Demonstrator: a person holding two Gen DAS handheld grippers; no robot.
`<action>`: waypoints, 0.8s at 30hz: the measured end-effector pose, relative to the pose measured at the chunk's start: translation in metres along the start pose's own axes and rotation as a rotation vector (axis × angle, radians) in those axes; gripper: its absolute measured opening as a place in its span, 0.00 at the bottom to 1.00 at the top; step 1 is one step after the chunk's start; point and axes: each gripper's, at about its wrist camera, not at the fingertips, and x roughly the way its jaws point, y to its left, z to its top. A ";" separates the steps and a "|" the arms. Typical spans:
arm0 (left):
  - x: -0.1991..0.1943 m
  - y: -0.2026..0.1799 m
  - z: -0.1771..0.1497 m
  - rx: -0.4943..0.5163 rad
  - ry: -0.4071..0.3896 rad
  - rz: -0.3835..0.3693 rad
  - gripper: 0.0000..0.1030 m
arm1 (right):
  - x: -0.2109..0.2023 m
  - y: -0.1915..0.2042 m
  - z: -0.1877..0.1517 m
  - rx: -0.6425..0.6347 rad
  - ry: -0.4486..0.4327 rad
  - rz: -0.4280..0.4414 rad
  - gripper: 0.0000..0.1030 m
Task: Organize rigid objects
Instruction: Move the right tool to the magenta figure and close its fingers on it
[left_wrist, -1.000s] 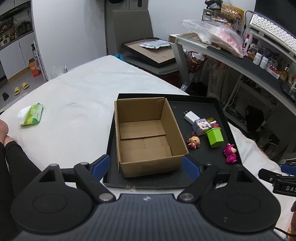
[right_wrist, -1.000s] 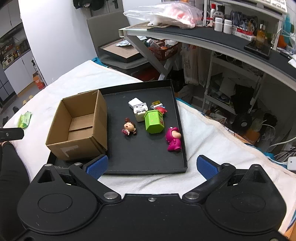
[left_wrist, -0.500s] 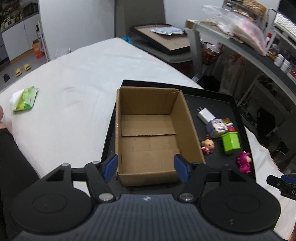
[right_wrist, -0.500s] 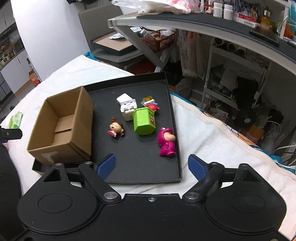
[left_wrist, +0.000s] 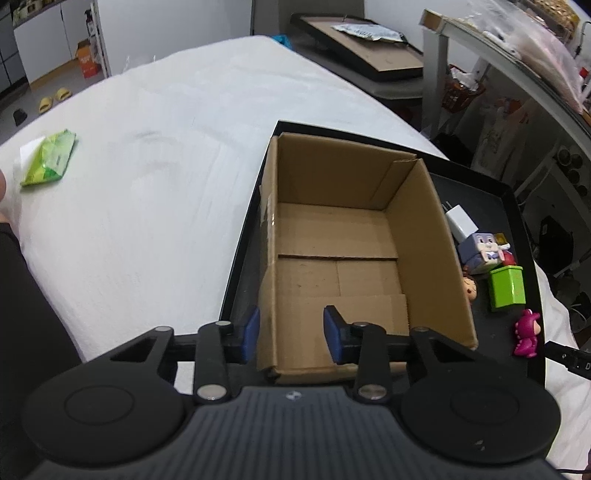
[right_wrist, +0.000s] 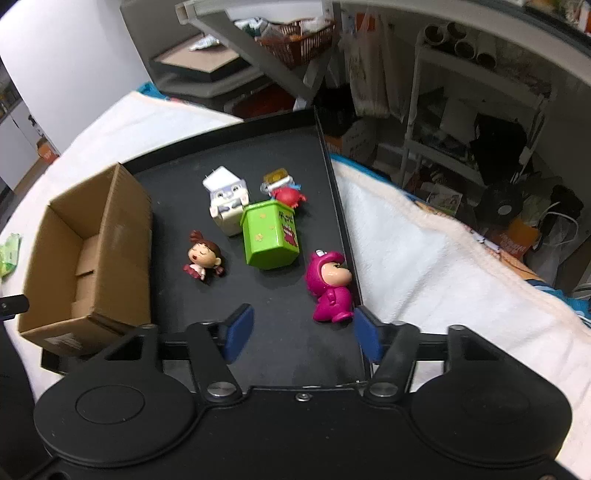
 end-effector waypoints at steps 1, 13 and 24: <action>0.004 0.002 0.001 -0.012 0.009 -0.009 0.30 | 0.004 0.001 0.001 -0.009 0.005 -0.008 0.50; 0.029 0.011 0.008 -0.024 0.028 -0.001 0.21 | 0.047 0.006 0.011 -0.048 0.064 -0.105 0.50; 0.031 0.011 0.004 0.039 0.032 -0.005 0.13 | 0.082 0.008 0.015 -0.058 0.090 -0.121 0.30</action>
